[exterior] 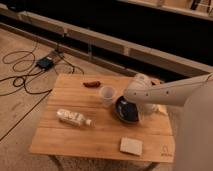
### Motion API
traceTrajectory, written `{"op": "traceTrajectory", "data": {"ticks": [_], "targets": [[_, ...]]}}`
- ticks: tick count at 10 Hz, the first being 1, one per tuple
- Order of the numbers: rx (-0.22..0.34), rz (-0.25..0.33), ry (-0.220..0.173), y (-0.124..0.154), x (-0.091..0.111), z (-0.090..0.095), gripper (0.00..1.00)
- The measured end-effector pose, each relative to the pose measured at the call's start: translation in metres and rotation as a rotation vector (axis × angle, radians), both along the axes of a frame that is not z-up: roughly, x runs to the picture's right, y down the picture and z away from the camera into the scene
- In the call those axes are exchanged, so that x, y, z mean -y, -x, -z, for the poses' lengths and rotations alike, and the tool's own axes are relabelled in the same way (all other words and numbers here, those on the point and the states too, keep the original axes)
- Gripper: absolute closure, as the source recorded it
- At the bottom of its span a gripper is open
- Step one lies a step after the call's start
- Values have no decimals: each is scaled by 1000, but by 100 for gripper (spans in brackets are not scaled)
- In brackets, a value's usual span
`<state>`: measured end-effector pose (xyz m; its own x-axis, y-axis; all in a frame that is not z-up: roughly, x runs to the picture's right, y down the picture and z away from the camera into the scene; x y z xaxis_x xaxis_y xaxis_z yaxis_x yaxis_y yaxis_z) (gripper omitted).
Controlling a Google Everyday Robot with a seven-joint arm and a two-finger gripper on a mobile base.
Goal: Place the white sponge in the ceramic bowl
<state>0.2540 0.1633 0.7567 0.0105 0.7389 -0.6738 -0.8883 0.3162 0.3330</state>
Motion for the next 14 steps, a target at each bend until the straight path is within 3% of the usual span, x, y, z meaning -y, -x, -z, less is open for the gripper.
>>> {"op": "traceTrajectory", "data": {"ticks": [2,5,8,14], "targets": [[-3,-10,10,0,-1,-3,20],[34,-15,59,13,-9,-5,20],[94,-16,76,27,-21,14,20],[212,15,80,59,-76,57,20]]}}
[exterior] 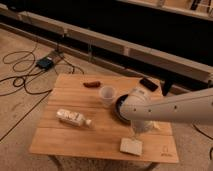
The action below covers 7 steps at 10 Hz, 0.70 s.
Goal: Place the white sponge in the ceramic bowl
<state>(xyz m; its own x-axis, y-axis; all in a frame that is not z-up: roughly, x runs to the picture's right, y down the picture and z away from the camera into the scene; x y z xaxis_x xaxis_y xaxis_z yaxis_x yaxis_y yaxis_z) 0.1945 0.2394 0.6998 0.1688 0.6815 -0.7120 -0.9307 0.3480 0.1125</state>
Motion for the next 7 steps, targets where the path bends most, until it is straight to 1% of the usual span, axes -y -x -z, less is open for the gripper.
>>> {"op": "traceTrajectory", "data": {"ticks": [1,3,6,7], "targets": [[11,3,3,4,-6,2,20],[54,16,18,23,-24,7,20],[92,23,39,43,-44,9,20],[99,25,43,49,-48,9,20]]}}
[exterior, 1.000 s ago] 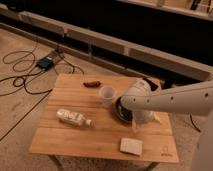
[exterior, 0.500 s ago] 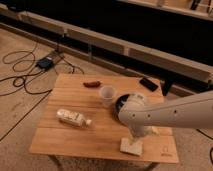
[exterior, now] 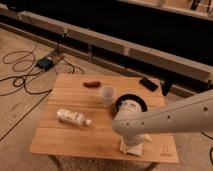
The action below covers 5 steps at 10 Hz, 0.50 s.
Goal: Place the white sponge in the ceramic bowl
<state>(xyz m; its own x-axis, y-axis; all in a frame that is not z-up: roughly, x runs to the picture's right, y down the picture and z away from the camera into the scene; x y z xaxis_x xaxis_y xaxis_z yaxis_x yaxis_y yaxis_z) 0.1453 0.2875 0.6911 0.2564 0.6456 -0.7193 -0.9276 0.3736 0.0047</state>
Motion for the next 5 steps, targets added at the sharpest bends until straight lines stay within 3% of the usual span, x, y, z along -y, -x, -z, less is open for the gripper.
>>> {"op": "traceTrajectory", "data": {"ticks": [5], "targets": [[4,0,-3,23,-4,-20,20]]}}
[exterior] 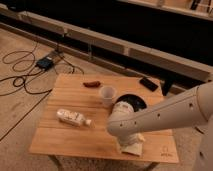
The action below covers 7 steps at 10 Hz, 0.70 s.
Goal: Place the white sponge in the ceramic bowl
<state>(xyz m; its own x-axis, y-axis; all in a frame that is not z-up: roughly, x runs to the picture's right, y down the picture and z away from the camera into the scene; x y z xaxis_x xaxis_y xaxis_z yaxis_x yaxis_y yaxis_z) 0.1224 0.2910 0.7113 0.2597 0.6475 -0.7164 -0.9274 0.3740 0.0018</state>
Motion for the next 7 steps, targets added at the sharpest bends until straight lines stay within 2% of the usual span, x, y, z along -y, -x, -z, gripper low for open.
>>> {"op": "traceTrajectory", "data": {"ticks": [3,7], "targets": [[3,23,-14,14,2,-24,20],[2,17,-37,19,4,-49,20]]}}
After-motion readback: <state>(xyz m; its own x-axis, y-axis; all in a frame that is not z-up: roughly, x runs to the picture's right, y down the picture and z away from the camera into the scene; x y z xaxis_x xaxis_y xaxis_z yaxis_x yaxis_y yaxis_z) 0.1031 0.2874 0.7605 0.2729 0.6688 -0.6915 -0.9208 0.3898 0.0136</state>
